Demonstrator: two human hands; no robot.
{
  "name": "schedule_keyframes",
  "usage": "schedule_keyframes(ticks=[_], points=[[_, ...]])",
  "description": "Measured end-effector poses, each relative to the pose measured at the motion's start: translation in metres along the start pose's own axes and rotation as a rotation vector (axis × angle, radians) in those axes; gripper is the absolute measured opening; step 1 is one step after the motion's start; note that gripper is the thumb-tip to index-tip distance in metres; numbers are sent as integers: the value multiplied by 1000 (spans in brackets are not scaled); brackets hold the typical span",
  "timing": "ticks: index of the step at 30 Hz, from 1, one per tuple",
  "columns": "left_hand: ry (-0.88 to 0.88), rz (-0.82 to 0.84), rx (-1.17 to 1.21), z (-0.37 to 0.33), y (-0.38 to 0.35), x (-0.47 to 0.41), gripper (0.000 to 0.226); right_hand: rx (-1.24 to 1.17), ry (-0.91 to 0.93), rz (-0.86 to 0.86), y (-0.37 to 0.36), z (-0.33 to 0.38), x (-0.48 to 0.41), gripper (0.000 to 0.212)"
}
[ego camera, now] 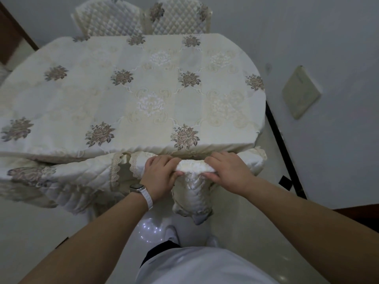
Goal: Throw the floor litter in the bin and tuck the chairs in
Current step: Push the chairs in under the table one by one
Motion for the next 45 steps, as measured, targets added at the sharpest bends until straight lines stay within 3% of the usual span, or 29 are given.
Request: schedule_keyframes(ticks=[7, 18, 26, 36, 45], points=[[-11, -60, 22, -1, -1, 4, 40, 5, 26, -26, -1, -2, 0, 41], [75, 22, 79, -9, 13, 13, 56, -142, 25, 42, 2, 6, -1, 42], [183, -48, -101, -12, 62, 56, 46, -162, 151, -64, 6, 50, -36, 44], [439, -194, -209, 57, 134, 154, 46, -130, 353, -76, 11, 171, -79, 46], [573, -319, -267, 188, 211, 297, 44, -79, 515, -35, -18, 378, -145, 45]])
Point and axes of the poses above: each hand's wrist, its own x-axis away from the middle knuckle, its own y-axis out of the back of the hand, z = x × y, the point moved 5 cm from there along -x, towards the middle knuckle
